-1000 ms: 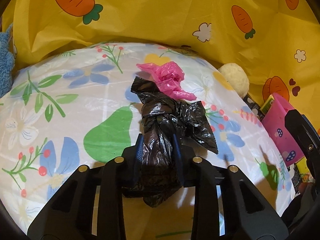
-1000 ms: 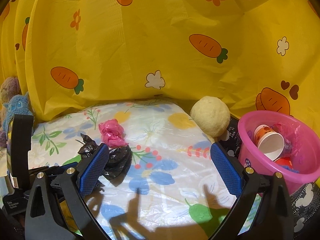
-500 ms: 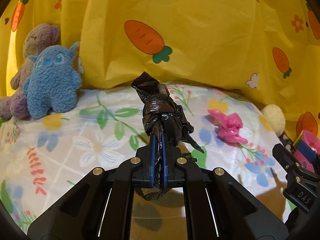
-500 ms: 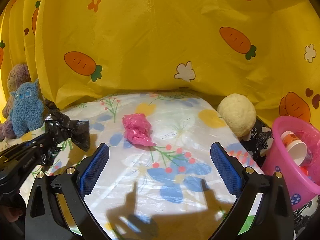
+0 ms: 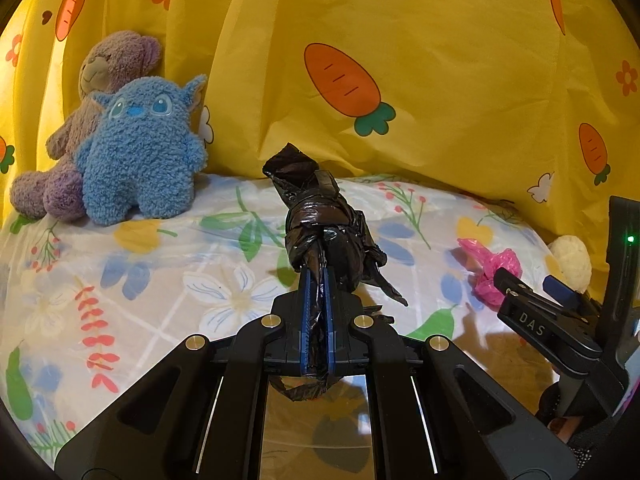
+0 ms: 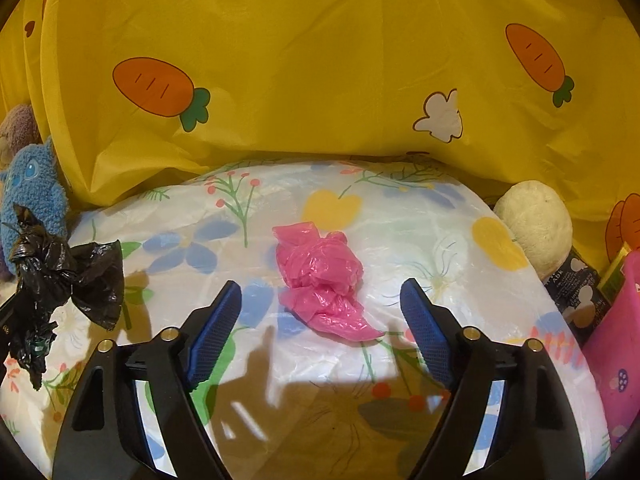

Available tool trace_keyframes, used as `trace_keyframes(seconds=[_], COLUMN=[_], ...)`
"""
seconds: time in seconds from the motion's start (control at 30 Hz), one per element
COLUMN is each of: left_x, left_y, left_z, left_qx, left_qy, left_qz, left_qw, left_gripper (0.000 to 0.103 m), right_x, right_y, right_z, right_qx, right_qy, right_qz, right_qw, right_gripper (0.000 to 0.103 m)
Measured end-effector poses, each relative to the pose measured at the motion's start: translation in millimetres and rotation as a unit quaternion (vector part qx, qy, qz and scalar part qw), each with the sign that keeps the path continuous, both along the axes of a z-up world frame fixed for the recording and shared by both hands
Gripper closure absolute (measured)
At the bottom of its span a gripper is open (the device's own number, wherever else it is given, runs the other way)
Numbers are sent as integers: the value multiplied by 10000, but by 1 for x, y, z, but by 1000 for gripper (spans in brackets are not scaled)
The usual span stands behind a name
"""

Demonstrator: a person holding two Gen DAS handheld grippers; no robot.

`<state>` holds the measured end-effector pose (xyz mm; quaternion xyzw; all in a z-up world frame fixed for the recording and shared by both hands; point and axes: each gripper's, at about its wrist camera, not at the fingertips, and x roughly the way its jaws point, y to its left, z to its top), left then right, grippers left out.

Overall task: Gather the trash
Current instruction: 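Grasp the pink plastic bag with the right tool while the left tool holds the black bag, then carry the black bag and pink bag over the pink bucket with both tools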

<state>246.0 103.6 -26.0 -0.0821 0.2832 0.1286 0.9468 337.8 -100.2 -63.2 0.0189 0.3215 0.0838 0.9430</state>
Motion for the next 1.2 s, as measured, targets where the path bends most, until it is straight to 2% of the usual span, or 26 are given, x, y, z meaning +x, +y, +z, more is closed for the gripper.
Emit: trace_keyframes(seconds=[0.2,0.3,0.47,0.57,0.77,1.2], left_x=[1,1,2,2,4,5], left_y=[2,2,4,4,3,2], left_z=[-2,-3,-4,-5,-8,-11], left_qx=[-83,-97,-176,-204,-233,-220], left_qy=[48,64,74,90,127,147], left_qz=[19,14,1,-19,-48,-78], left_qw=[10000,9999,9998,9997,9996,9996], left_gripper=[97,97,97,97,97,97], right_x=[12,19,23,25,23,1], right_y=[7,9,10,10,8,7], right_z=[-8,-11,-14,-15,-13,-4], right_qx=[-95,-107,-69,-24,28,-126], right_qy=[194,325,487,508,444,-37], right_qz=[49,80,136,145,118,45], right_qw=[9998,9994,9987,9986,9989,9999], right_gripper=[34,43,66,73,81,83])
